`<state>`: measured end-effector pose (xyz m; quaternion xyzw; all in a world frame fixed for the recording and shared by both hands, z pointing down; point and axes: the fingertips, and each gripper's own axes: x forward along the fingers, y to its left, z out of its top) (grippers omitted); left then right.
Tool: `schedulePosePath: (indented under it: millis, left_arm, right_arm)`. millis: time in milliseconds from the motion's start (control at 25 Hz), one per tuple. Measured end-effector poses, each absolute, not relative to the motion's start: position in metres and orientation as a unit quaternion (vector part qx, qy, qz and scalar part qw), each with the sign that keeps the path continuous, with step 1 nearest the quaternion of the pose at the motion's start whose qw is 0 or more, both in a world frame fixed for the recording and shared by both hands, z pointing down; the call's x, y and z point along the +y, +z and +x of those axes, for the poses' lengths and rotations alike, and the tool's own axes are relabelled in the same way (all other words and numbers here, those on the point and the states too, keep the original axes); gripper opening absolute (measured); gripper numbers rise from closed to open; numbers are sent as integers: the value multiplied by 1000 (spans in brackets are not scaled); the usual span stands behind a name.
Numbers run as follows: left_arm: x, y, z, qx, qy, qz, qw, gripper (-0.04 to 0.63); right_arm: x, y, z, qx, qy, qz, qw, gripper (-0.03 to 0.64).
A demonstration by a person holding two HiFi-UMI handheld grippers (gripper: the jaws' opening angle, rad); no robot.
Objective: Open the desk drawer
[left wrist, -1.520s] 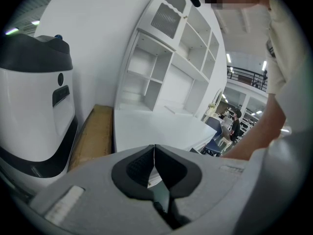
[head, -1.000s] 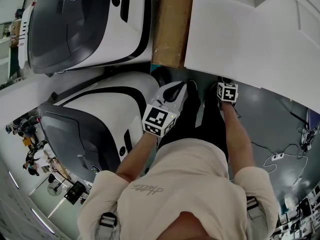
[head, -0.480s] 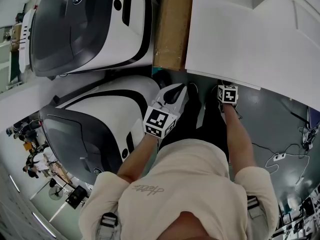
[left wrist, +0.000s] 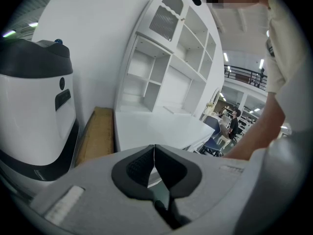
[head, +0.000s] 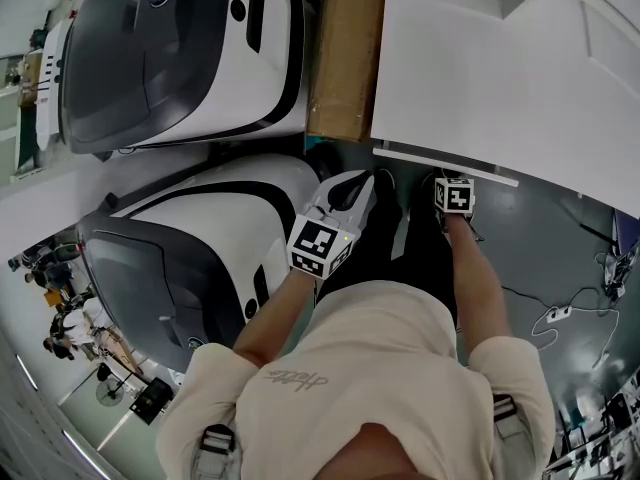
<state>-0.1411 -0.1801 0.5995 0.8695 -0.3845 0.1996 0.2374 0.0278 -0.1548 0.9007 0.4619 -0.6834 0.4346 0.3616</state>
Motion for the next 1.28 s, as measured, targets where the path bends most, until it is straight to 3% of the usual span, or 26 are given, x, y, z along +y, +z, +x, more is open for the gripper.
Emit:
schedulePosePath:
  millis: [1280]
  left_arm:
    - [-58,586,-100,-421,195,854,235,14]
  right_arm:
    - [-61,898,16,-709,422,426,370,75]
